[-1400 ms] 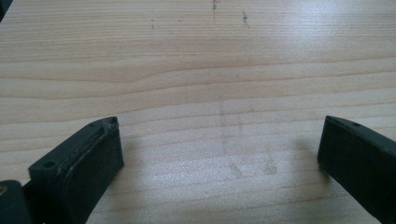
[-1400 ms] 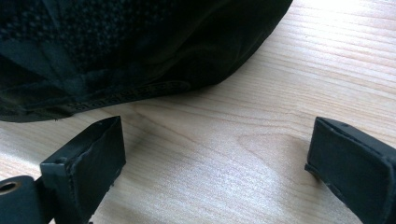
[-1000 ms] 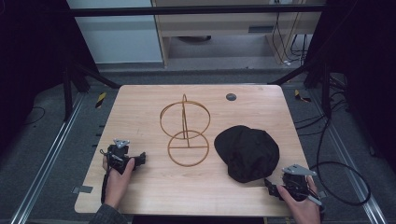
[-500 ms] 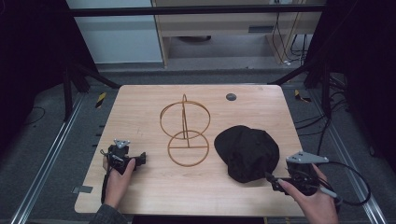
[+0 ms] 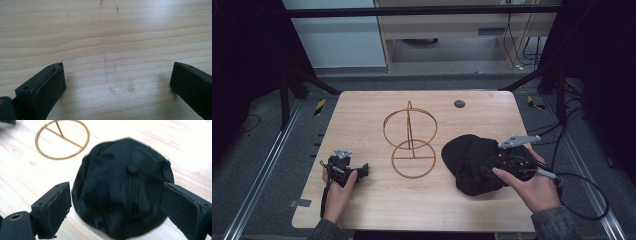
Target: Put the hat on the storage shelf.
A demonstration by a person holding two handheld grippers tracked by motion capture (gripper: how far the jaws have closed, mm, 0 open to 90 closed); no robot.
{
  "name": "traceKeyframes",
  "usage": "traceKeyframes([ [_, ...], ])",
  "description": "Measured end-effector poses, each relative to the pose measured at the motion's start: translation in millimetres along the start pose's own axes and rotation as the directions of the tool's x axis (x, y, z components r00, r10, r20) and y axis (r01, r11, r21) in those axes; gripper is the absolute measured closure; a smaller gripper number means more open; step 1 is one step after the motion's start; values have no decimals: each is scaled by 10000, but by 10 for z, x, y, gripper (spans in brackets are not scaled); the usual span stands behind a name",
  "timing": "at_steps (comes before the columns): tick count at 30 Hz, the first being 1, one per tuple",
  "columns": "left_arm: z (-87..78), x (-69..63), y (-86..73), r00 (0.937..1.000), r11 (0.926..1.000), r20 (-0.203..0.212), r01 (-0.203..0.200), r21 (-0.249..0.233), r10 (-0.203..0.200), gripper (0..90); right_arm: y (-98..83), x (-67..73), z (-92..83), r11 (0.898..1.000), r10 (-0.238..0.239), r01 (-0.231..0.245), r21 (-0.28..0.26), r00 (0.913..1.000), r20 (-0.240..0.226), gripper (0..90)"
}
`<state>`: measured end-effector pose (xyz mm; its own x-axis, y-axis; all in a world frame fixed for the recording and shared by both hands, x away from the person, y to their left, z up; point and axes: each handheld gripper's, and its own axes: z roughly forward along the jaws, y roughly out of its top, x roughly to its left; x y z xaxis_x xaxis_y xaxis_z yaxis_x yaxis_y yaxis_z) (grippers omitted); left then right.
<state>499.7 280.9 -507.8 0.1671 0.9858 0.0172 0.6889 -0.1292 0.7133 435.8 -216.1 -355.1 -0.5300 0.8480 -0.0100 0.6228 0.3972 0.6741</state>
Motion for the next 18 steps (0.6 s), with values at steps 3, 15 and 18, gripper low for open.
traceKeyframes([
  [3,1,-4,1,10000,10000,23,-18,0,18,0,99,-10,120,9998,68,-68,200,10000,23,106],
  [15,3,-28,3,9998,9999,147,-157,1,157,0,94,-150,472,9917,704,-759,1036,9959,562,102],
  [18,3,-37,3,9996,9998,192,-205,2,205,0,76,-195,560,9877,825,-879,1289,9955,472,144],
])
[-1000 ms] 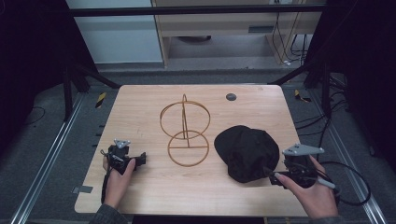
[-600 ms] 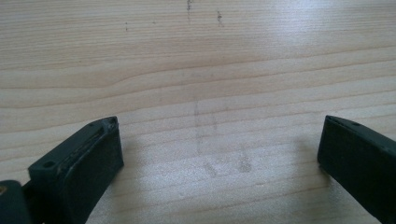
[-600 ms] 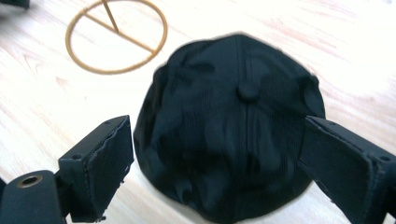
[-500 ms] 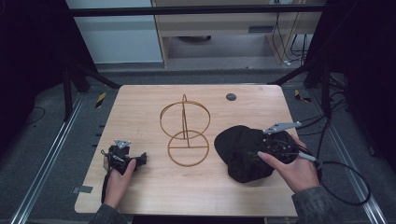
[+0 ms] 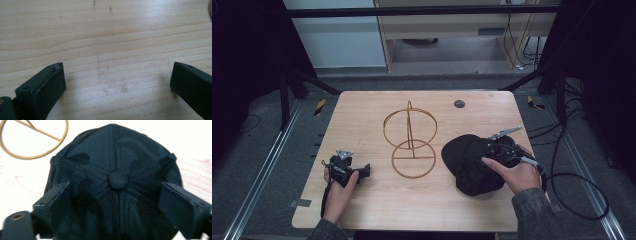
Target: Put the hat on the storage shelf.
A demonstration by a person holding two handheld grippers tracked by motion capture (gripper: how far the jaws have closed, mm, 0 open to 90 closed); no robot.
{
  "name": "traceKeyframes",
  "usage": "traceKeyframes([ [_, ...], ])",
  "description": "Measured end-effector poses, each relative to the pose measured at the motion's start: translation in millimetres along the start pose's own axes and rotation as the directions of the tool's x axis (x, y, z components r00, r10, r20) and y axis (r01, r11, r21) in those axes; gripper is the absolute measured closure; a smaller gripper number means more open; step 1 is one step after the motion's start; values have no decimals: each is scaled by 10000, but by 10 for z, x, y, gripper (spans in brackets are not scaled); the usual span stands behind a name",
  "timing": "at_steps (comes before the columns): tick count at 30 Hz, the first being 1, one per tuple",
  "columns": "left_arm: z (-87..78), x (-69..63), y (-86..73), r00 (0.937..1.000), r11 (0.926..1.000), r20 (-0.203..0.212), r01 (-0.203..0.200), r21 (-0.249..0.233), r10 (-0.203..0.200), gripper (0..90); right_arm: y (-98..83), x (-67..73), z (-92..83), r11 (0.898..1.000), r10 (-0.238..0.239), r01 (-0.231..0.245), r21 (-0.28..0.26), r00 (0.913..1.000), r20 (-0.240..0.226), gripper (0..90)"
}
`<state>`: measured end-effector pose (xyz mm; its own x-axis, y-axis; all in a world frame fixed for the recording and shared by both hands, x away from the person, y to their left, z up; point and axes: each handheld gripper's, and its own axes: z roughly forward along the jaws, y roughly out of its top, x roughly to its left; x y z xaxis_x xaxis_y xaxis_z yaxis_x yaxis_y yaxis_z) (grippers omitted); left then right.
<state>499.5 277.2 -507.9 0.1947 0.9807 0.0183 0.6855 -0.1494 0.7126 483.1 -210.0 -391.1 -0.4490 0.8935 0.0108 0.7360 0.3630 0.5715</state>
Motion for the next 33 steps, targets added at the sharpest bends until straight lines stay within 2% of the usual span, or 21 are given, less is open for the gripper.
traceKeyframes([
  [2,0,-1,0,10000,10000,4,-14,0,14,0,2,-9,24,9999,-37,39,146,9999,-96,214],
  [3,0,-1,0,10000,10000,4,-14,0,14,0,2,-9,24,9999,-37,39,146,9999,-96,214],
  [5,0,-2,0,10000,10000,8,-20,1,20,0,1,-19,45,9993,-85,93,351,9997,-227,307],
  [6,0,-2,0,10000,10000,8,-20,1,20,0,1,-19,45,9993,-85,93,351,9997,-227,307],
  [7,0,-3,0,10000,10000,10,-19,-1,19,0,0,-24,48,9993,-95,104,349,9997,-246,358],
  [8,0,-4,0,10000,10000,11,-18,1,18,0,-2,-48,43,9992,-89,106,383,9989,-466,409],
  [11,0,-7,0,10000,10000,10,-11,-4,11,0,-3,-65,45,9992,-49,71,396,9985,-554,565],
  [12,0,-8,1,10000,10000,11,-15,-2,15,0,-1,-81,44,9991,-85,113,411,9976,-690,664],
  [14,1,-8,1,10000,10000,13,-22,-1,22,0,6,-92,45,9992,-123,154,376,9966,-811,755],
  [21,1,-8,1,10000,10000,13,-23,-5,23,0,69,-117,52,9994,-226,251,244,9951,-967,837],
  [25,1,-8,1,10000,10000,15,-24,-2,24,0,170,-153,1,9998,-11,36,182,9910,-1341,851],
  [27,1,-8,1,10000,10000,18,-17,-1,17,0,253,-212,-73,9991,359,-393,-154,9826,-1823,855],
  [29,0,-8,1,10000,10000,22,-28,1,28,0,269,-231,-98,9982,490,-549,-253,9800,-1928,856],
  [31,0,-8,1,10000,10000,23,-29,1,29,0,307,-284,-179,9945,769,-907,-524,9719,-2226,856],
  [32,0,-8,1,10000,10000,26,-30,1,30,0,329,-323,-252,9894,1040,-1250,-739,9652,-2399,856],
  [33,0,-8,1,10000,10000,26,-30,1,30,0,329,-323,-252,9894,1040,-1250,-739,9652,-2399,856],
])
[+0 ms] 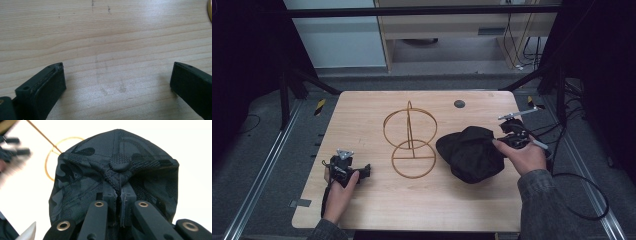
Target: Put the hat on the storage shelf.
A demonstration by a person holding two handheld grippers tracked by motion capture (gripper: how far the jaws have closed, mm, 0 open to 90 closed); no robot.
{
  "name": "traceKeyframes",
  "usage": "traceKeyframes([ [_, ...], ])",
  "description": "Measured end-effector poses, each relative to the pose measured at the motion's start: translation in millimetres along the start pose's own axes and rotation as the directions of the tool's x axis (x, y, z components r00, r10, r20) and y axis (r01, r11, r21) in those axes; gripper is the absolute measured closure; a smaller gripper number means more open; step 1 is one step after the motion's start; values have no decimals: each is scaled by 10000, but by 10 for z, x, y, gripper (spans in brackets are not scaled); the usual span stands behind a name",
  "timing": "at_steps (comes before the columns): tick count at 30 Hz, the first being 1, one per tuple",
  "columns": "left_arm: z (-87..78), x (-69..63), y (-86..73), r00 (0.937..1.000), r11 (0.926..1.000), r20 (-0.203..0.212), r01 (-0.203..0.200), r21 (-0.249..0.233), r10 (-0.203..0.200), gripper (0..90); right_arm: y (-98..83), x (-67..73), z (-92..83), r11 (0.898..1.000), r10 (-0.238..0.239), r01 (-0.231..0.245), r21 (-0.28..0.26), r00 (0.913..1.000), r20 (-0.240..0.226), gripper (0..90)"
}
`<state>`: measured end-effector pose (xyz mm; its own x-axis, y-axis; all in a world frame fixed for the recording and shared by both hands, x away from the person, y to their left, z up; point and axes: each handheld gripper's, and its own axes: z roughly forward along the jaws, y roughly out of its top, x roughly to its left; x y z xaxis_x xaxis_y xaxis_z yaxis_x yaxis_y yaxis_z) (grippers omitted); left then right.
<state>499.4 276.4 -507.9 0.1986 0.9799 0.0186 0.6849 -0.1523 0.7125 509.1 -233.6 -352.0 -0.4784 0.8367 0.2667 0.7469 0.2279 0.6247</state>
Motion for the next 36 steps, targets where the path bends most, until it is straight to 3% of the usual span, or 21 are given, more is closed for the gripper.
traceKeyframes([
  [5,0,0,0,10000,10000,3,-5,-1,5,0,55,-45,-169,9955,515,-541,-774,9980,-360,857],
  [10,0,0,0,10000,10000,4,-4,-1,4,0,129,5,-343,9880,474,-529,-1453,9980,-411,857],
  [11,0,-1,-1,10000,10000,7,-6,-1,6,0,169,29,-427,9819,514,-589,-1802,9976,-461,858],
  [13,-2,-1,-1,10000,10000,16,-21,4,21,0,187,39,-464,9787,509,-596,-1963,9975,-494,858],
  [18,-2,-1,-1,10000,10000,16,-25,4,25,0,300,98,-636,9593,548,-642,-2751,9976,-419,860],
  [28,0,-2,-1,10000,10000,8,-4,-19,4,0,457,205,-769,9384,637,-835,-3352,9955,-698,863],
  [33,0,-3,-1,10000,10000,14,8,-19,-8,0,569,328,-816,9300,333,-600,-3625,9963,-794,863],
  [36,0,-3,-1,10000,10000,15,9,-21,-9,0,607,373,-830,9300,261,-556,-3633,9960,-857,863],
])
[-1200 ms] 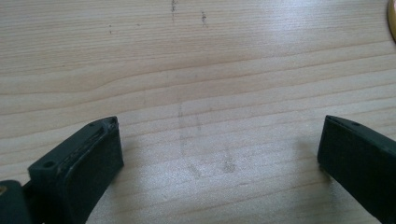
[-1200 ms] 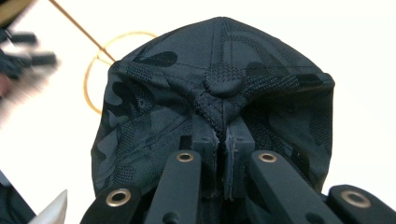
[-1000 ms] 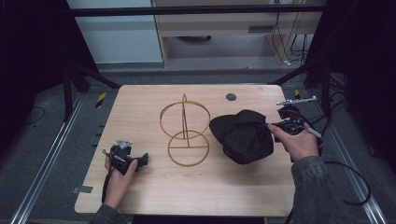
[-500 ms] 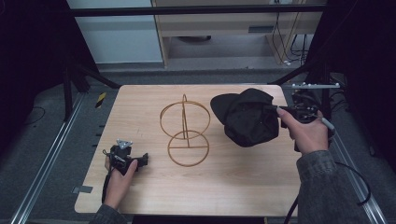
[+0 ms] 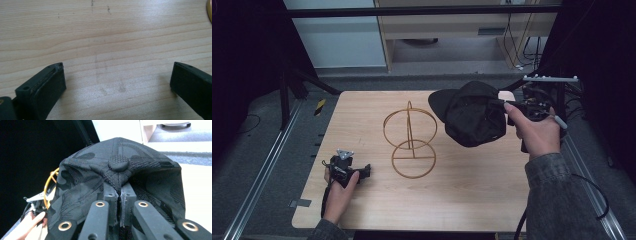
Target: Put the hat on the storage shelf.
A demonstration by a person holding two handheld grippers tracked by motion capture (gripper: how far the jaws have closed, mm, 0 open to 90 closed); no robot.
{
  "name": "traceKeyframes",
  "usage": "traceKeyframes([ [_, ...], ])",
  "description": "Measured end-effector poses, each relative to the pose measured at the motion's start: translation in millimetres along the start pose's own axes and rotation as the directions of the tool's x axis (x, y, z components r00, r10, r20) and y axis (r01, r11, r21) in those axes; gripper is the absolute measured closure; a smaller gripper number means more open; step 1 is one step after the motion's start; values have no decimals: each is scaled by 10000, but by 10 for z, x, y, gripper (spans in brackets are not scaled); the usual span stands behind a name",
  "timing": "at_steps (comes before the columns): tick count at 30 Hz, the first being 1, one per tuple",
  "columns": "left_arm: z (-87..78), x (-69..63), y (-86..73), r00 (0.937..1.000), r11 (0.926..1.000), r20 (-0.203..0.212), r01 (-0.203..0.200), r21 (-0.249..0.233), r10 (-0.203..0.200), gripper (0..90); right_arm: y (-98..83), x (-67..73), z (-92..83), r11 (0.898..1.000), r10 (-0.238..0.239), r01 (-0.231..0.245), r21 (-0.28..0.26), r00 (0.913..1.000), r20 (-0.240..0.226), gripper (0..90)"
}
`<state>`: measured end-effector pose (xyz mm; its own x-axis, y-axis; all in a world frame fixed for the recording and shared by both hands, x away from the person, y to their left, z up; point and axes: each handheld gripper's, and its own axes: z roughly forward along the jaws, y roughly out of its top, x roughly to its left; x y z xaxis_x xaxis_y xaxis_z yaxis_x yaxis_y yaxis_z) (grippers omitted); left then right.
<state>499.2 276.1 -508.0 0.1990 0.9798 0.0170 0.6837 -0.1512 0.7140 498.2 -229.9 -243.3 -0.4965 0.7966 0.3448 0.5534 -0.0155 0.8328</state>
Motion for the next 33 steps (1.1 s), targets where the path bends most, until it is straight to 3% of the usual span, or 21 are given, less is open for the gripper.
traceKeyframes([
  [18,-3,0,1,10000,10000,-5,-15,38,15,0,237,433,58,9973,-718,706,-214,9957,-593,863],
  [33,-3,1,2,10000,10000,-5,-18,41,18,0,290,857,303,9863,-1644,1650,-14,9817,-958,862],
])
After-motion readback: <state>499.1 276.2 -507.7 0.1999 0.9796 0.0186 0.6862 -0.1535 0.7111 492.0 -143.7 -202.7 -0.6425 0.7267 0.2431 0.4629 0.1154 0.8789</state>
